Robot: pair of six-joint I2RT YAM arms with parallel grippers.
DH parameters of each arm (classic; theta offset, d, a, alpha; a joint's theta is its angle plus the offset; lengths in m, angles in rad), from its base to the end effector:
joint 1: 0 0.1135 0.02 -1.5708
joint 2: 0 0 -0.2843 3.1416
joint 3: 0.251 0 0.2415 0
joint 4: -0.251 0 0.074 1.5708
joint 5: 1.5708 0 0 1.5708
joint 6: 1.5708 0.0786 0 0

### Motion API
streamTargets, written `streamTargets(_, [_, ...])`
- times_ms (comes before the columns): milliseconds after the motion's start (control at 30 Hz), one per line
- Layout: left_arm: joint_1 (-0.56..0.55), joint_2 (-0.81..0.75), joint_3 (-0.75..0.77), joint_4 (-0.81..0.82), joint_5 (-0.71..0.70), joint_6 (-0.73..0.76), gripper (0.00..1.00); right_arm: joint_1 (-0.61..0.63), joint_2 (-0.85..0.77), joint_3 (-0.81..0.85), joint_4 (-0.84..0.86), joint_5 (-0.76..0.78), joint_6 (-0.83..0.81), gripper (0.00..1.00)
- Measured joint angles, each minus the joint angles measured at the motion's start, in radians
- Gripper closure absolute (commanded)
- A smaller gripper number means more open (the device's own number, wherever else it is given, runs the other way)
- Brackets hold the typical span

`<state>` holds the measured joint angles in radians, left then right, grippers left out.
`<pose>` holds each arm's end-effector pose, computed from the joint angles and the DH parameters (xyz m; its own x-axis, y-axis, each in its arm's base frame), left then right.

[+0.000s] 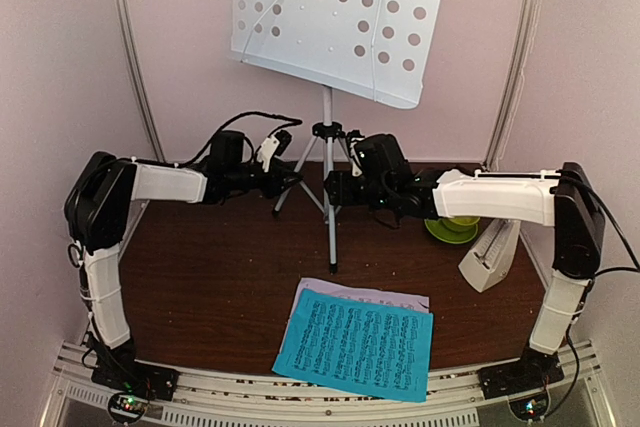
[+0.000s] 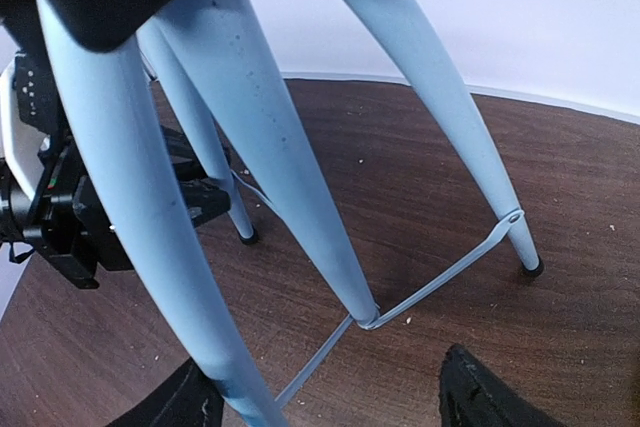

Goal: Set up the instrument practice props

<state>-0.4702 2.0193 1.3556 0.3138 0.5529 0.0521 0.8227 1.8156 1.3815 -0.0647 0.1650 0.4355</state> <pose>0.4242 -0.2619 0.2245 -0.2622 0.1830 -0.9475 0.8402 0.5263 -0.1309 0.3220 0.3280 0.2729 -0.5587 0.0098 -0.8293 -0.4293 0.8522 0.2992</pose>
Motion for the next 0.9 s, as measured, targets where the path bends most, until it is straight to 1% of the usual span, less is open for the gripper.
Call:
streamTargets(100, [0.003,-0.047,-0.089,0.058,-0.034,-0.044,0.75,-0.002,0.000,0.002,-0.004,0.004,-0.006,0.27])
streamTargets(167, [0.003,-0.069,-0.126,0.063,-0.042,-0.061,0.75,-0.004,0.000,0.002,-0.004,0.003,-0.013,0.26])
streamTargets(233, [-0.005,-0.084,-0.147,0.063,-0.051,-0.065,0.67,-0.005,0.000,0.002,-0.003,0.000,-0.020,0.26])
streamTargets(333, [-0.016,-0.098,-0.159,0.057,-0.069,-0.060,0.47,-0.007,-0.005,-0.002,-0.002,-0.008,-0.032,0.26])
streamTargets(367, [-0.019,-0.104,-0.159,0.051,-0.074,-0.055,0.43,-0.008,-0.007,-0.006,0.002,-0.011,-0.036,0.26])
streamTargets(433, [-0.020,-0.111,-0.147,0.022,-0.073,-0.029,0.40,-0.010,-0.015,-0.017,0.008,-0.023,-0.041,0.25])
streamTargets(567, [-0.019,-0.095,-0.034,-0.099,-0.062,0.053,0.39,-0.013,-0.042,-0.042,0.011,-0.038,-0.046,0.22])
streamTargets(633, [-0.018,-0.074,0.048,-0.138,-0.058,0.097,0.41,-0.014,-0.056,-0.052,0.015,-0.042,-0.047,0.21])
streamTargets(833, [-0.018,0.033,0.259,-0.230,-0.003,0.169,0.51,-0.016,-0.082,-0.067,0.026,-0.058,-0.052,0.20])
streamTargets(900, [-0.018,0.069,0.300,-0.249,0.025,0.175,0.58,-0.016,-0.089,-0.071,0.026,-0.059,-0.060,0.19])
